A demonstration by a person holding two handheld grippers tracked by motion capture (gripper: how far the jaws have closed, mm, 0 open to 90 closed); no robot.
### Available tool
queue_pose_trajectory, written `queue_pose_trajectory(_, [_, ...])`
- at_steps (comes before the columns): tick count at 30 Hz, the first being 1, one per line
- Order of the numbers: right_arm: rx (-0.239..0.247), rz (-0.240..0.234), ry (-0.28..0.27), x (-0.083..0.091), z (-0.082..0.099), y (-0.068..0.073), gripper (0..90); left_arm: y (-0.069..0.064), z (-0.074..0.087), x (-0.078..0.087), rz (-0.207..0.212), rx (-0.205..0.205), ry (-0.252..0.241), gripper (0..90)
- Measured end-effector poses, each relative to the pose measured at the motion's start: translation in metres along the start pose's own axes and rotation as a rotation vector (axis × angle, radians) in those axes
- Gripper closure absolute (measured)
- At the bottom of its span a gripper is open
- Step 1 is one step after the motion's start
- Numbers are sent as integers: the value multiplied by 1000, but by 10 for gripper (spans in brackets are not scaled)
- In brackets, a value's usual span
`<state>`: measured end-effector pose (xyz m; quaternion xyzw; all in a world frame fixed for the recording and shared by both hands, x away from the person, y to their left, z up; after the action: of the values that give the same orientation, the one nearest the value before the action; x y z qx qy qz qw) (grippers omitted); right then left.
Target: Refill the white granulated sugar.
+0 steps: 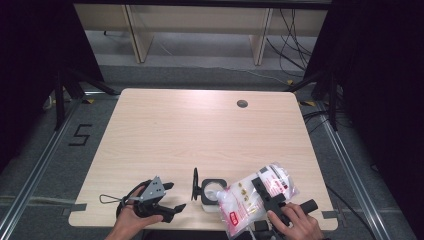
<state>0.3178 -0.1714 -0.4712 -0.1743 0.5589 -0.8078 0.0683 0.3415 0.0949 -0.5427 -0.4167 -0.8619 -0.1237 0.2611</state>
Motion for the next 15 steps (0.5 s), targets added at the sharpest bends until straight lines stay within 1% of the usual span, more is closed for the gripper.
queue_pose_trajectory(1, [-18, -5, 1, 0, 1, 2, 483, 0, 0, 0, 0, 1, 0, 193])
queue_pose_trajectory(2, [1, 0, -1, 0, 0, 0, 483, 0, 0, -1, 1, 6, -3, 193])
queue_pose_trajectory(4, [0, 0, -1, 0, 0, 0, 484, 0, 0, 0, -5, -2, -3, 193])
queue_pose_trajectory(5, [-20, -5, 0, 0, 1, 2, 484, -1, -1, 0, -1, 3, -6, 193])
queue_pose_trajectory(6, [-2, 1, -3, 0, 0, 0, 485, -1, -1, 0, 5, -5, -8, 193])
queue_pose_trajectory(7, [-2, -1, -3, 0, 0, 1, 485, 1, -1, 0, 6, -27, -8, 193])
queue_pose_trajectory(8, [-4, -2, -4, 0, 1, 1, 485, 0, 0, 0, -5, 0, -2, 193])
queue_pose_trajectory(9, [-18, -4, -2, 0, 1, 2, 486, 0, 0, 0, -4, -1, -2, 193])
queue_pose_trajectory(10, [-51, -8, 12, 1, 2, 5, 487, 0, 0, 0, -4, -2, -3, 193])
queue_pose_trajectory(15, [-50, -8, 11, 1, 2, 5, 488, 0, 0, 0, -5, -1, -2, 193])
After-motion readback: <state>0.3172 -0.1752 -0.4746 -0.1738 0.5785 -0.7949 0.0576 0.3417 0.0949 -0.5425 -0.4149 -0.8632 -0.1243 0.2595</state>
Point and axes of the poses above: each handheld gripper's, and its own axes: x roughly backward along the jaws, z roughly out of its underside, y roughly to its left, the point moved 8 cm from there along -x, roughly forward along the jaws, and after that the axes turned 5 degrees about -z, right-handed, at the moved point
